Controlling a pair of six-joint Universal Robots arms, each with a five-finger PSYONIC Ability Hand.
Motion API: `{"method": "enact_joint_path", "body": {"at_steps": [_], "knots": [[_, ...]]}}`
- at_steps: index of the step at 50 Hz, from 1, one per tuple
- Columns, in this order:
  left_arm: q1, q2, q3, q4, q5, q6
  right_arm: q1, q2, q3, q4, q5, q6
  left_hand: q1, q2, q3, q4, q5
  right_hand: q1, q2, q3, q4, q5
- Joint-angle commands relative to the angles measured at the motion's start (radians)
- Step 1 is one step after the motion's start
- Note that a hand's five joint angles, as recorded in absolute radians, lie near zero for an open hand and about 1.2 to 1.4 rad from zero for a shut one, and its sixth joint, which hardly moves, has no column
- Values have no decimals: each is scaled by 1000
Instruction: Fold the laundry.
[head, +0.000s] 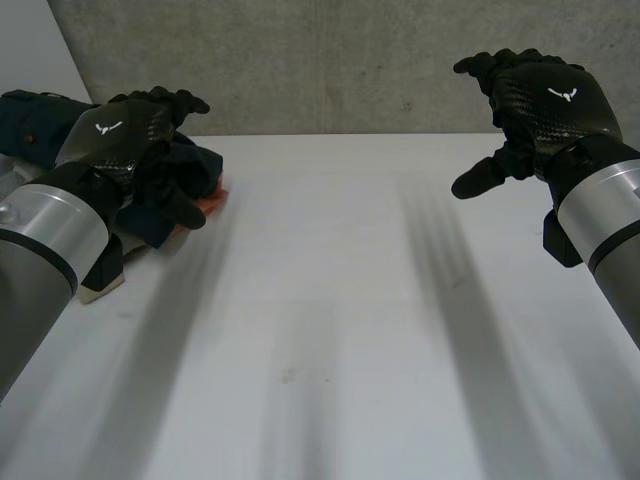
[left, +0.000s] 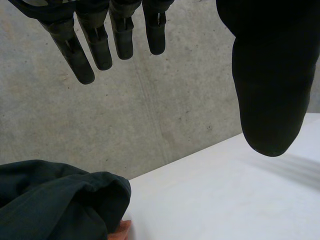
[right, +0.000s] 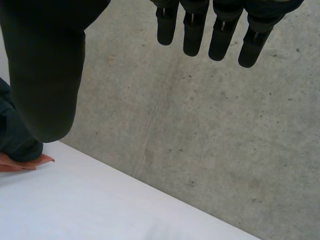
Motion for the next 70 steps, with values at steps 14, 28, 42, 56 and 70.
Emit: {"method": "enact_joint_path", "body": {"at_steps": [14, 28, 42, 56, 70], "knots": [[30, 35, -51, 44, 73, 102, -3, 16, 3, -102, 0, -24, -97, -100, -95, -91, -96, -95, -100, -104, -103, -101], [248, -353, 251, 206, 99, 266, -3, 71, 25, -91, -112, -78, -97, -100, -95, -91, -96, -95, -100, -104, -103, -101], [323, -843, 728, 205, 49, 438, -25, 161, 20, -93, -144, -107, 747, 744, 749, 753, 748, -95, -100, -104, -103, -101], [153, -412, 534, 319, 78, 233, -82, 123, -2, -83, -142, -113, 1125, 1122, 1127, 1131, 1126, -95, -100, -104, -103, -101], [-152, -205, 75, 263, 124, 153, -135, 56, 9, -88, -159, -110, 1125, 1122, 1127, 1131, 1126, -95, -100, -104, -103, -101]]}}
